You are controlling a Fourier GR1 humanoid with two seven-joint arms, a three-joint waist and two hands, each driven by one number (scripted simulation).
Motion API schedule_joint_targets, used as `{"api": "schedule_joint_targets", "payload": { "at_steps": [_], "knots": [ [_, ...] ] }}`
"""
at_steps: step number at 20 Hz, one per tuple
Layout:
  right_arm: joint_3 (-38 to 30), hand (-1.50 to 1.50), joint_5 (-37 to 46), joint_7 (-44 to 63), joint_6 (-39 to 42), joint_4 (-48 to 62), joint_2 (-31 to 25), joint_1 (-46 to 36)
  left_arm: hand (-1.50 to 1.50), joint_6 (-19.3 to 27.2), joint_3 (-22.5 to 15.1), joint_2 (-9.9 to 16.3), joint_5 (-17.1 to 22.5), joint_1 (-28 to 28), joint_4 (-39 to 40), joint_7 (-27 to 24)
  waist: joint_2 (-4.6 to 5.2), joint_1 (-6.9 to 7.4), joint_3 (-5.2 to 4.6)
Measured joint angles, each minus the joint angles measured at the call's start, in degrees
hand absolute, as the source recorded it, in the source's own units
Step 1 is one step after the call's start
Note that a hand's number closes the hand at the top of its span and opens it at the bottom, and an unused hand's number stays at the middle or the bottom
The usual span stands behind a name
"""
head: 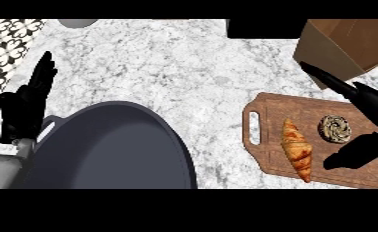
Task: Pick the croissant from the cutting board and place it in the cardboard box
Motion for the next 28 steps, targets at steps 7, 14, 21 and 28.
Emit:
{"api": "schedule_joint_targets", "payload": {
  "at_steps": [7, 14, 21, 28],
  "knots": [
    [-0.61, -1.5, 5.15, -23.37, 2.63, 11.2, -1.68, 7.38, 0.0, 1.23, -0.57, 1.51, -2.47, 3.28, -0.04, 1.24, -0.57, -0.54, 0.68],
    [2.67, -1.5, 20.05, -29.12, 0.94, 14.86, -8.3, 1.98, 0.0, 0.91, -0.62, 1.91, -3.28, 2.44, 0.87, 1.84, -0.56, 0.23, 0.54],
    [10.51, -1.5, 32.16, -22.6, 5.56, 13.55, -10.36, -4.28, 0.0, -0.25, 0.19, 2.73, -3.28, 2.84, 1.89, 1.04, -0.66, 0.81, 0.42],
    [18.1, -1.5, 40.46, -12.44, 13.62, 13.03, -4.53, -9.83, 0.0, -0.23, 0.76, 2.36, -4.57, 2.46, 2.85, 0.85, -0.59, 0.44, 0.32]
  ]
}}
